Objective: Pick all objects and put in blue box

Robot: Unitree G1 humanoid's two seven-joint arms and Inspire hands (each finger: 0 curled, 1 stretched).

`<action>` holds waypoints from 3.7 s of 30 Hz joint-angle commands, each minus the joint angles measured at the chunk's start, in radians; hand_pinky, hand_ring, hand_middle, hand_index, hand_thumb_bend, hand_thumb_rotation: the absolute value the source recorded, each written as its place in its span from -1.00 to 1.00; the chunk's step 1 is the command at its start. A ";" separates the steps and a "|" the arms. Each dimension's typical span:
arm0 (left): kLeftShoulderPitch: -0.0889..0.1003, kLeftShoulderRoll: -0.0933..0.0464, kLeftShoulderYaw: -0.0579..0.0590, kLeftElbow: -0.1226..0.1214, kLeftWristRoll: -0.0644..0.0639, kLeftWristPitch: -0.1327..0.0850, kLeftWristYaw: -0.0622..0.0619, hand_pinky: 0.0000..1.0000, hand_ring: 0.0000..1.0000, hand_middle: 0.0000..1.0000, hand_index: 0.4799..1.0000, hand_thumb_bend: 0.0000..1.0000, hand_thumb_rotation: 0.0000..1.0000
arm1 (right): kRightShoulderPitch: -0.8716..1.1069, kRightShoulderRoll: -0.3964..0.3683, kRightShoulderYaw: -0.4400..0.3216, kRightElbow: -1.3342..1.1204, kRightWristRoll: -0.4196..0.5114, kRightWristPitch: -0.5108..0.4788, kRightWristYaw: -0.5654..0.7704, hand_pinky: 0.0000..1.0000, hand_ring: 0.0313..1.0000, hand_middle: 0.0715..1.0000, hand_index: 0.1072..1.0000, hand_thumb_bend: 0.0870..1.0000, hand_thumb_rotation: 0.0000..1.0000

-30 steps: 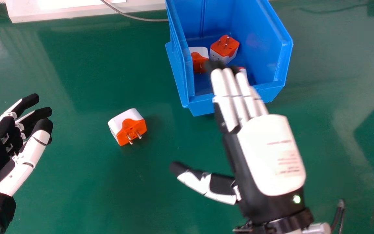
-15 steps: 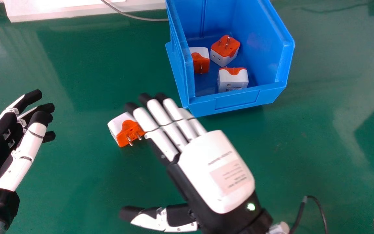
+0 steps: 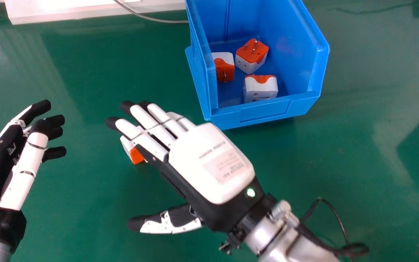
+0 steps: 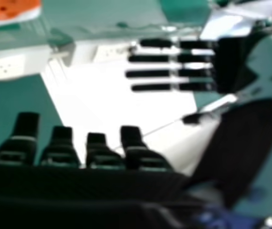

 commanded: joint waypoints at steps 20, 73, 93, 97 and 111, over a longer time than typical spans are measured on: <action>0.020 -0.014 -0.024 -0.051 0.009 -0.033 0.018 0.42 0.61 0.60 0.40 0.02 0.65 | -0.495 0.035 -0.017 0.331 0.112 0.078 0.390 0.61 0.84 0.89 0.77 -0.05 -0.56; 0.078 -0.040 -0.063 -0.159 0.038 0.021 0.036 0.40 0.58 0.57 0.29 0.20 0.70 | -0.805 0.201 0.106 0.746 0.078 0.183 0.400 0.41 0.72 0.80 0.64 -0.22 -0.64; 0.103 -0.048 -0.094 -0.212 0.044 0.048 0.053 0.43 0.60 0.59 0.33 0.22 0.73 | -0.813 0.185 0.130 0.787 0.064 0.172 0.378 0.34 0.64 0.70 0.51 -0.25 -0.93; 0.105 -0.053 -0.098 -0.216 0.042 0.052 0.057 0.43 0.60 0.59 0.33 0.23 0.73 | -0.811 0.192 0.132 0.793 0.065 0.182 0.383 0.35 0.63 0.70 0.51 -0.25 -0.97; 0.104 -0.067 -0.116 -0.233 0.046 0.072 0.072 0.45 0.61 0.60 0.35 0.22 0.75 | -0.836 0.226 0.126 0.824 0.078 0.200 0.379 0.36 0.63 0.70 0.52 -0.26 -1.00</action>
